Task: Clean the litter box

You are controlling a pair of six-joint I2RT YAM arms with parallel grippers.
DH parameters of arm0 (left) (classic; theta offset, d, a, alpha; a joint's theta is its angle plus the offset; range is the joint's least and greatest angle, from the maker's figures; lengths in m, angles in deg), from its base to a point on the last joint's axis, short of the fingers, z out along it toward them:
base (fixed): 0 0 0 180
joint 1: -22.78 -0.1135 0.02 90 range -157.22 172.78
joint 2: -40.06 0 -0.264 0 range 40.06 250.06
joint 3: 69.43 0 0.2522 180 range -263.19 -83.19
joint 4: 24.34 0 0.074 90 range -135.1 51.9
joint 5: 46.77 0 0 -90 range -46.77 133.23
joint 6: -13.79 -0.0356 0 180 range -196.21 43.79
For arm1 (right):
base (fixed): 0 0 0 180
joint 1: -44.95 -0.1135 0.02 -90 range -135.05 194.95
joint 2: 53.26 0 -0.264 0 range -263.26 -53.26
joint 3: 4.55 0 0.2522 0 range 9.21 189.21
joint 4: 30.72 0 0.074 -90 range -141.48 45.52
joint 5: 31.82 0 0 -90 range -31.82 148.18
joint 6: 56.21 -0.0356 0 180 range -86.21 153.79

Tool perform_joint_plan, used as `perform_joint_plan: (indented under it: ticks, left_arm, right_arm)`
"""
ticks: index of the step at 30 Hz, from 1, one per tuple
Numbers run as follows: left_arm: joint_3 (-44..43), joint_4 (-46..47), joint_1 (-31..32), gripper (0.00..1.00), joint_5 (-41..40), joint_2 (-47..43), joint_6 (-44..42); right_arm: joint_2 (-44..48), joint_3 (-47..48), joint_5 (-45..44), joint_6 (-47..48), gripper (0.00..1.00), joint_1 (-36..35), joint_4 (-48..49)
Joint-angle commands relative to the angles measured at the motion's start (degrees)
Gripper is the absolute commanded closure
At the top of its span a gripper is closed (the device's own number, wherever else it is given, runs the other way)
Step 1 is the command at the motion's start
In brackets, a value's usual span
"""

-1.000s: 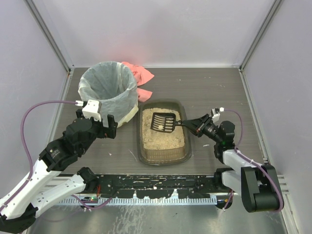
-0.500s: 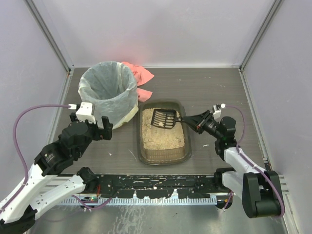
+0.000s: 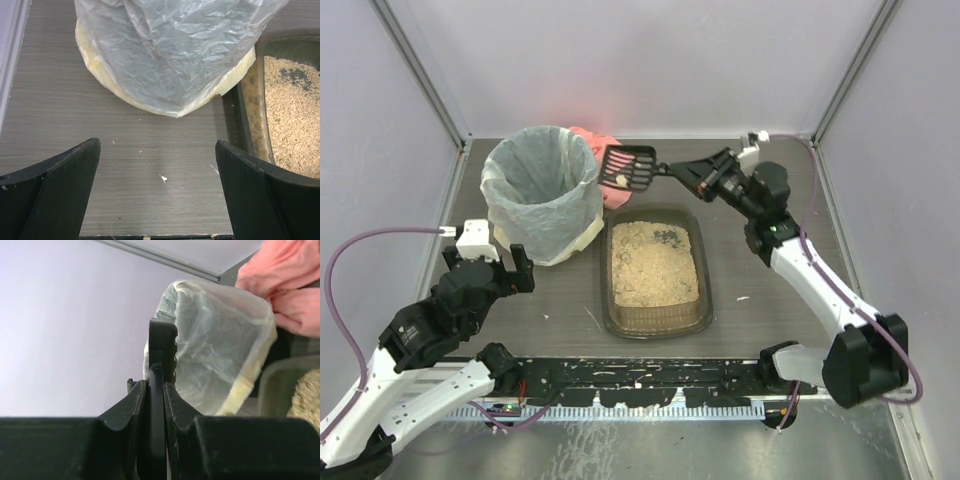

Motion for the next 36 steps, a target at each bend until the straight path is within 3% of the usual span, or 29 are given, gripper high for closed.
perform_joint_plan:
  ticks: [1, 10, 16, 21, 28, 32, 36]
  left_arm:
    - [-0.28, -2.1, -0.27, 0.0, -3.49, -1.52, 2.37]
    - [-0.1, -3.11, -0.32, 0.01, -5.0, -3.17, 3.22]
    - [-0.21, -3.2, -0.32, 0.02, -5.41, -3.32, 3.22]
    - [-0.18, -3.26, -0.25, 0.02, -5.58, -3.37, 3.23]
    - [-0.1, -3.28, -0.31, 0.02, -5.76, -3.37, 3.31]
    - [-0.11, -3.23, -0.32, 0.02, -5.72, -3.18, 3.3]
    - [-0.16, -3.22, -0.32, 0.02, -5.64, -3.24, 3.3]
  right_arm:
    - [-8.43, 16.17, -6.52, 7.4, 0.99, -6.3, -3.95]
    - [-29.36, 43.36, -8.07, 24.84, 1.0, -14.84, -10.77]
    - [-38.01, 57.16, -6.73, 45.25, 1.0, -18.99, -16.76]
    - [-40.01, 60.1, -5.94, 61.32, 0.99, -22.86, -17.75]
    - [-38.21, 60.43, -11.42, 83.73, 0.99, -29.18, -21.01]
    - [-35.94, 58.5, -14.42, 90.28, 0.99, -31.63, -20.27]
    - [-32.94, 55.77, -16.31, 90.73, 0.99, -32.47, -18.09]
